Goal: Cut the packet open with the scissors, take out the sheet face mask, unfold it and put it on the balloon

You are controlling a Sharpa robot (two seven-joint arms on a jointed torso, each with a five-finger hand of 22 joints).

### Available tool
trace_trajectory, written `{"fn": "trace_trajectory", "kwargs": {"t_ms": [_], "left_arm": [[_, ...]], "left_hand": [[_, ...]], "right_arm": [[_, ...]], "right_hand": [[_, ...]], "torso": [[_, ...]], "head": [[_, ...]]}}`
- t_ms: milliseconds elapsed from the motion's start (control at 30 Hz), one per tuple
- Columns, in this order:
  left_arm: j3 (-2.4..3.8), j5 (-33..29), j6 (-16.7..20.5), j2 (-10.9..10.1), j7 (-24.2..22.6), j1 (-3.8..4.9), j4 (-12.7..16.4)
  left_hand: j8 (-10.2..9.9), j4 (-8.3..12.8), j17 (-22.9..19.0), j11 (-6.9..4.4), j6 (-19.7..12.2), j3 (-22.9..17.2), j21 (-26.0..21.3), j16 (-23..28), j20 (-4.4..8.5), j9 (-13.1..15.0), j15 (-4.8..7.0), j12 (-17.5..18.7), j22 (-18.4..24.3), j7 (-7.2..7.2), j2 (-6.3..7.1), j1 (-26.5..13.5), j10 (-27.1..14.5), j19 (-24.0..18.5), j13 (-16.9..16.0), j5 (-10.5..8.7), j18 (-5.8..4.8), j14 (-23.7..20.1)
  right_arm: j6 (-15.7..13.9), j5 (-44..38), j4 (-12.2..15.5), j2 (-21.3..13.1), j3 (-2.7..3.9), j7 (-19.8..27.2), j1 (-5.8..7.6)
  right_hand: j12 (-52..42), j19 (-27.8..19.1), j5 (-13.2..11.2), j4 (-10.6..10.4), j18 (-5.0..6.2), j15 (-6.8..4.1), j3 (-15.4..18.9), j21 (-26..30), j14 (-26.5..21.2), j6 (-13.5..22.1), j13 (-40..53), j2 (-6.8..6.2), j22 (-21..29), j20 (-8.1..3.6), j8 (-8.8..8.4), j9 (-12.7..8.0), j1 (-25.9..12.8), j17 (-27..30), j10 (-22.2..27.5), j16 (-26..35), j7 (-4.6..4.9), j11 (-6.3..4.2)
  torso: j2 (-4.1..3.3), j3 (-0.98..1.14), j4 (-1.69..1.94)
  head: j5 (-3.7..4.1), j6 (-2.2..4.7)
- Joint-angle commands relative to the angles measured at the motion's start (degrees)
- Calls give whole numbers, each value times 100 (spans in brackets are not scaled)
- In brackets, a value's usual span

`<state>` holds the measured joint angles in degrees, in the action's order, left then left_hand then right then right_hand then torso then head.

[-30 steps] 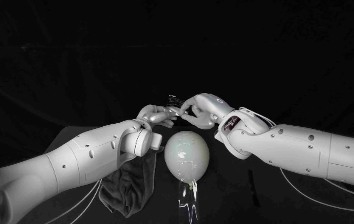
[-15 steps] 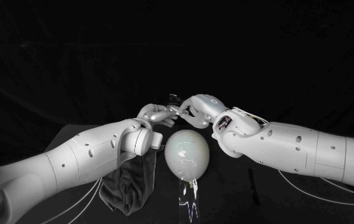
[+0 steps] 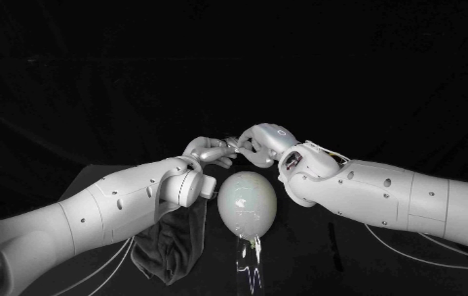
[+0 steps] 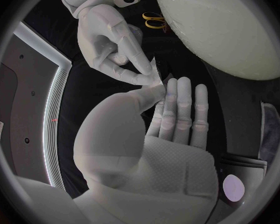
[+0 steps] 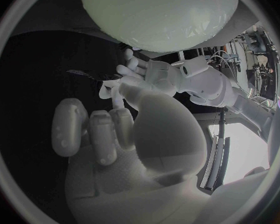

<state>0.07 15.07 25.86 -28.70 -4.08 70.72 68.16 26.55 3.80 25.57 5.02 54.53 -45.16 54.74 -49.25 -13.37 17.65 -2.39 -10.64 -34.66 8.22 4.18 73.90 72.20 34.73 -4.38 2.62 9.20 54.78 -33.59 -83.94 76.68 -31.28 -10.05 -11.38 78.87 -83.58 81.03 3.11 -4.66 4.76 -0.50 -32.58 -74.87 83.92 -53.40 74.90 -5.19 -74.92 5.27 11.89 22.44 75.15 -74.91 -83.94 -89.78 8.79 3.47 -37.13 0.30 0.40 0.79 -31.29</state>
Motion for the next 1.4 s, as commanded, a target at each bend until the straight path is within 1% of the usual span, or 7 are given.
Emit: {"fn": "trace_trajectory", "kwargs": {"t_ms": [33,167,200,267,600,900,1400], "left_arm": [[6,225,-105,10,-135,11,55],[6,286,-159,11,-191,11,82],[7,305,-168,11,-197,11,87],[7,341,-182,9,-206,11,96],[6,423,-117,-11,-182,11,103],[5,434,-13,-18,-190,11,86],[4,559,-78,-7,-177,11,114]], "left_hand": [[123,28,-1,2,47,-77,50,-34,7,310,8,12,-30,42,-64,18,8,-56,-7,17,94,-63],[124,89,-2,8,39,-188,130,-51,-1,349,2,10,-90,44,-44,-24,-3,-126,-14,18,86,-99],[124,90,-3,10,36,-210,144,-55,-5,358,-2,12,-101,43,-47,-41,-11,-143,-14,17,83,-109],[124,83,-2,15,21,-241,165,-62,-19,381,-13,18,-118,39,-55,-85,-37,-183,-14,16,73,-140],[147,168,-13,52,-31,-417,252,-66,-64,499,-54,47,-197,50,-69,-149,-184,-375,-6,16,53,-326],[169,212,-46,95,-67,-517,266,-20,-106,591,-102,103,-223,70,-72,-184,-330,-519,19,17,31,-472],[180,251,-60,103,-76,-567,293,-14,-123,642,-112,114,-244,71,-74,-183,-361,-572,25,16,31,-507]], "right_arm": [[-30,18,-17,44,3,-73,-1],[60,49,-46,83,3,-90,-2],[70,61,-52,88,3,-91,-2],[73,87,-62,95,3,-88,-2],[-121,111,-28,56,4,-165,-1],[25,184,22,-14,4,-239,0],[308,880,-89,63,4,-59,2]], "right_hand": [[-22,-12,11,-49,-107,54,7,11,608,55,1092,1,-589,57,-58,-25,-66,-1509,-274,-22,18,53],[-1,-34,0,-79,-99,76,8,43,608,112,1079,-32,-576,76,-126,-68,-106,-1509,-258,-22,50,80],[35,-68,-21,-78,-89,104,30,93,608,269,1056,-126,-554,100,-249,-136,-128,-1509,-232,-22,79,114],[45,-76,-16,-83,-87,118,32,101,608,311,1050,-148,-553,114,-293,-165,-134,-1509,-223,-22,97,125],[48,-77,-6,-79,-87,135,11,100,608,324,1048,-145,-559,131,-327,-193,-115,-1509,-218,-22,124,146],[66,-90,-21,-93,-84,168,36,116,608,285,1037,-207,-559,162,-348,-222,-141,-1509,-201,-22,157,181],[78,-124,-19,-177,-71,186,32,162,608,247,1029,-158,-543,187,-378,-260,-195,-1509,-186,-22,167,194]], "torso": [[4,2,-5],[7,-1,-2],[7,-1,-3],[6,-1,0],[5,2,-2],[7,3,-3],[6,1,0]], "head": [[12,-4],[19,-2],[21,1],[24,4],[25,-5],[26,-3],[32,-5]]}}
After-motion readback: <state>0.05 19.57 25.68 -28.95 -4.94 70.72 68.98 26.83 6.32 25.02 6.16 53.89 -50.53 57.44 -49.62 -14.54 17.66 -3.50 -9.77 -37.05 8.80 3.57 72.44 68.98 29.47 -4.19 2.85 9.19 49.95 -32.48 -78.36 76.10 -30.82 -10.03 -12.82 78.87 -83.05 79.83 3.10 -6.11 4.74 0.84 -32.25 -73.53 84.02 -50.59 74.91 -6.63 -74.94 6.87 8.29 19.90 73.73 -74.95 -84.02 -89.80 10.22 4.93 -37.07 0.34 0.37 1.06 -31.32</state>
